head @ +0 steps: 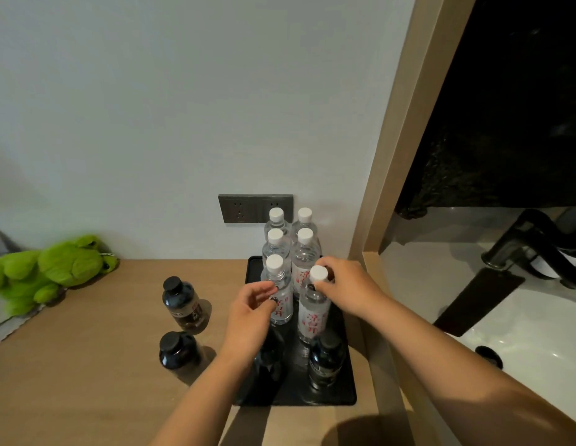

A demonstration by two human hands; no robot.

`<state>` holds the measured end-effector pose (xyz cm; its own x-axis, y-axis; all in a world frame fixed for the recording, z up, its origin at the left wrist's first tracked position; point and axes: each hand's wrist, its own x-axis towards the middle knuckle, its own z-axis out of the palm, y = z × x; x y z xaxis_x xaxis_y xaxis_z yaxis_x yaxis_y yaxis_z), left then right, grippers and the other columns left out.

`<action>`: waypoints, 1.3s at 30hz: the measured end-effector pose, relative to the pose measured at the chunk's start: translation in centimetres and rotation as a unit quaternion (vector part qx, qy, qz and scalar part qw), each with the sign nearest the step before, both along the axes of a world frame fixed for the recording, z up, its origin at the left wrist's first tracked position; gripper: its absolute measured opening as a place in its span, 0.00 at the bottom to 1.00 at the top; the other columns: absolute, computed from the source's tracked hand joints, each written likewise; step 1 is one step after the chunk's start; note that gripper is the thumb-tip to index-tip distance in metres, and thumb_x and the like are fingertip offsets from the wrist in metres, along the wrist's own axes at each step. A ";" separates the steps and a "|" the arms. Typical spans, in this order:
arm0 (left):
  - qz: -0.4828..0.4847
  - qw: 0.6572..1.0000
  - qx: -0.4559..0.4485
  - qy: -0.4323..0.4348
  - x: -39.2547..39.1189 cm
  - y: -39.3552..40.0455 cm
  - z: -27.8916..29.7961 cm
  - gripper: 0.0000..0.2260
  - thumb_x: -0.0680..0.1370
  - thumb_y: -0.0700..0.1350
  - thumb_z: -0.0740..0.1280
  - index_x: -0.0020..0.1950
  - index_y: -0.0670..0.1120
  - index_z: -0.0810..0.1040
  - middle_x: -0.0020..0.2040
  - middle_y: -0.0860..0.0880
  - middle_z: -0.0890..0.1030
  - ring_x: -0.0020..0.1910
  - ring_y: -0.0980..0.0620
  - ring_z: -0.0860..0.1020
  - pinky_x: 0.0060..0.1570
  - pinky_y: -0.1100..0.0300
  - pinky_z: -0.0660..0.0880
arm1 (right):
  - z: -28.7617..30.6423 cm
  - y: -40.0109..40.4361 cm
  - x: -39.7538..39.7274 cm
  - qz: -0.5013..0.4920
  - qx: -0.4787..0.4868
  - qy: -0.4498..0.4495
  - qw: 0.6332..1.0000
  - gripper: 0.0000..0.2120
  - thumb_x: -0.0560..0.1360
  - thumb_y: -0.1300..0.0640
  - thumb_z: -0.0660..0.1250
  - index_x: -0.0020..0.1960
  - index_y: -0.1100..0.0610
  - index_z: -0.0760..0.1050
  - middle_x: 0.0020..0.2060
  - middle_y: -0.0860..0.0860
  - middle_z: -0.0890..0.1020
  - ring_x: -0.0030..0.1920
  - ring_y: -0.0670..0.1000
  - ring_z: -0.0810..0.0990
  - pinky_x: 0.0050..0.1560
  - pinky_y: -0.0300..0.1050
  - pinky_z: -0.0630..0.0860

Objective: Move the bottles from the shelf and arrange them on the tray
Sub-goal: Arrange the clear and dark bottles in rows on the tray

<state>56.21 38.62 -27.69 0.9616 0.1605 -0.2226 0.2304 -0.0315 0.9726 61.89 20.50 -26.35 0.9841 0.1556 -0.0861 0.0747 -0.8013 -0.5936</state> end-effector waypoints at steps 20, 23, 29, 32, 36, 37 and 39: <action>-0.129 0.963 0.227 -0.072 6.2 3.4 -0.5 0.19 0.73 0.39 0.72 0.61 0.48 0.72 0.58 0.54 0.74 0.56 0.57 0.71 0.55 0.60 0.70 | 0.1 1.8 1.2 -0.060 -0.035 0.019 0.997 0.12 0.76 0.63 0.62 0.57 0.54 0.75 0.51 0.56 0.81 0.51 0.57 0.79 0.51 0.52 0.77; -0.190 0.941 0.263 -0.092 7.6 3.3 -0.2 0.19 0.72 0.40 0.73 0.62 0.48 0.74 0.60 0.50 0.79 0.60 0.51 0.76 0.59 0.54 0.74 | -0.2 2.3 1.2 -0.076 -0.024 -0.002 0.997 0.11 0.76 0.63 0.62 0.56 0.53 0.74 0.52 0.55 0.80 0.52 0.57 0.78 0.51 0.51 0.76; -0.252 0.886 0.363 -0.144 8.5 3.2 -0.3 0.16 0.76 0.42 0.67 0.64 0.49 0.74 0.60 0.46 0.80 0.58 0.46 0.78 0.54 0.58 0.72 | -0.9 3.2 1.8 -0.080 -0.026 -0.017 0.996 0.11 0.76 0.63 0.62 0.56 0.52 0.74 0.53 0.55 0.79 0.51 0.56 0.77 0.49 0.48 0.74; -0.260 0.864 0.395 -0.171 8.7 3.2 -0.3 0.14 0.76 0.40 0.65 0.62 0.48 0.74 0.56 0.44 0.82 0.55 0.44 0.79 0.53 0.52 0.76 | -1.1 3.5 2.0 -0.077 -0.038 -0.028 0.996 0.11 0.77 0.63 0.61 0.57 0.54 0.74 0.55 0.55 0.78 0.54 0.56 0.76 0.53 0.50 0.74; -0.264 0.861 0.397 -0.177 8.9 3.2 -0.3 0.13 0.76 0.40 0.65 0.61 0.48 0.74 0.53 0.43 0.82 0.53 0.43 0.79 0.51 0.47 0.77 | -1.3 4.1 2.2 -0.063 -0.074 -0.044 0.994 0.12 0.77 0.64 0.61 0.59 0.56 0.72 0.58 0.57 0.75 0.58 0.58 0.74 0.57 0.51 0.73; -0.265 0.859 0.397 -0.183 8.9 3.3 -0.4 0.13 0.76 0.40 0.66 0.60 0.47 0.74 0.53 0.43 0.82 0.53 0.43 0.79 0.51 0.48 0.77 | -1.3 4.2 2.2 -0.060 -0.081 -0.045 0.994 0.13 0.77 0.63 0.61 0.61 0.56 0.71 0.58 0.56 0.75 0.59 0.58 0.74 0.58 0.52 0.72; -0.265 0.858 0.394 -0.198 8.7 3.4 -0.7 0.12 0.76 0.40 0.66 0.59 0.46 0.75 0.52 0.44 0.82 0.52 0.43 0.79 0.50 0.50 0.77 | -1.4 4.4 2.2 -0.051 -0.094 -0.044 0.993 0.14 0.77 0.62 0.61 0.62 0.55 0.70 0.59 0.56 0.74 0.58 0.59 0.74 0.58 0.54 0.73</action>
